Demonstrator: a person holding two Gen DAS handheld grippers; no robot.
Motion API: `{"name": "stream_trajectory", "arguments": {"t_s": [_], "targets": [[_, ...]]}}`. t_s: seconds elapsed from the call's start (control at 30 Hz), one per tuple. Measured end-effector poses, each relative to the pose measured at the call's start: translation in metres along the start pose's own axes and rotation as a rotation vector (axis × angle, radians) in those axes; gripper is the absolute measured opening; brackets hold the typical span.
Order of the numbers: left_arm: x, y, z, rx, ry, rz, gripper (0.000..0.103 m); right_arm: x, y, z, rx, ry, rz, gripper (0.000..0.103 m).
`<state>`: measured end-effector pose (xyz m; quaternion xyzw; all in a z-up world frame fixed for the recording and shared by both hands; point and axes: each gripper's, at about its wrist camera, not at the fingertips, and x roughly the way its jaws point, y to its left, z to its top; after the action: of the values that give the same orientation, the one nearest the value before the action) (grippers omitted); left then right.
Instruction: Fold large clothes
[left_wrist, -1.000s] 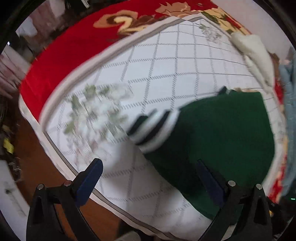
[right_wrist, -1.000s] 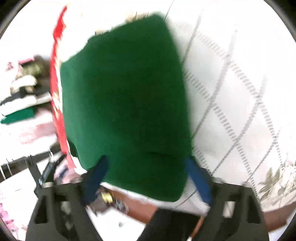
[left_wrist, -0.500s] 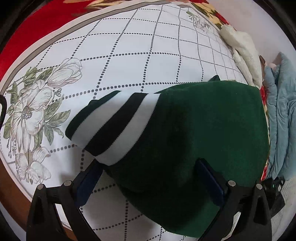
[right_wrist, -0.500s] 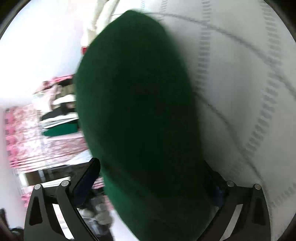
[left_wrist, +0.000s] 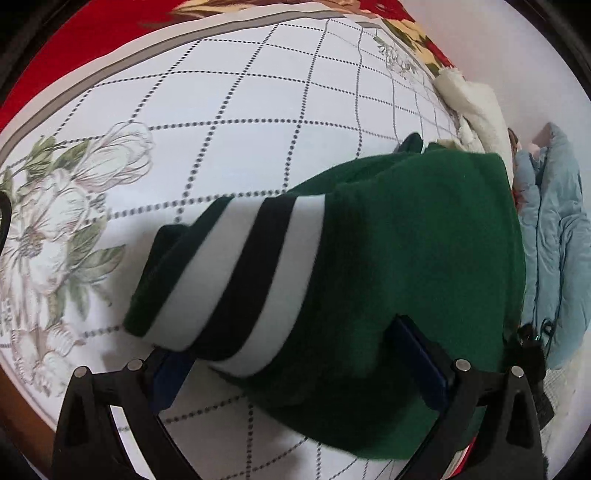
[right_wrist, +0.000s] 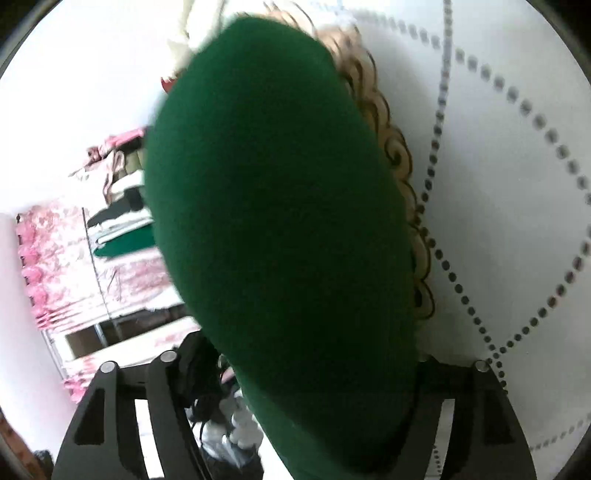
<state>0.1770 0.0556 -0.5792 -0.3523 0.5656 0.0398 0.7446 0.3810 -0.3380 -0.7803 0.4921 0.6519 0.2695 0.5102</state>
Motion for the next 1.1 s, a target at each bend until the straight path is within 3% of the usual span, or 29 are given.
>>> {"name": "stream_trajectory", "arguments": {"t_s": [0.17,0.3,0.47,0.6,0.77,0.8,0.97,1.0,1.1], "targets": [[0.004,-0.002,0.009,-0.008,-0.041,-0.030,0.103,0.003,-0.007,-0.010,0.044,0.030,0.051,0.077],[0.004,-0.005,0.015,-0.003,-0.040,-0.033,0.103,0.017,-0.011,-0.015,0.082,0.004,0.084,0.081],[-0.008,0.010,-0.008,-0.094,0.032,-0.055,0.103,0.021,-0.001,-0.020,0.106,-0.019,0.036,0.084],[-0.012,0.015,-0.031,-0.137,0.035,-0.087,0.103,0.010,-0.004,-0.040,0.128,-0.051,0.009,0.084],[0.010,0.001,-0.018,-0.149,0.020,-0.149,0.103,-0.004,-0.016,-0.060,0.200,-0.047,0.030,0.089],[0.014,-0.004,-0.014,-0.139,0.017,-0.161,0.103,-0.011,-0.018,-0.042,0.216,-0.043,0.043,0.089],[0.021,-0.015,-0.002,-0.129,-0.046,-0.173,0.103,0.024,-0.008,-0.028,0.233,-0.032,0.117,0.097],[0.021,-0.017,-0.001,-0.126,-0.068,-0.177,0.097,0.030,-0.004,-0.024,0.231,-0.028,0.123,0.100],[0.016,-0.020,0.003,-0.117,-0.132,-0.180,0.067,0.040,0.015,-0.014,0.184,-0.039,0.095,0.096]]}}
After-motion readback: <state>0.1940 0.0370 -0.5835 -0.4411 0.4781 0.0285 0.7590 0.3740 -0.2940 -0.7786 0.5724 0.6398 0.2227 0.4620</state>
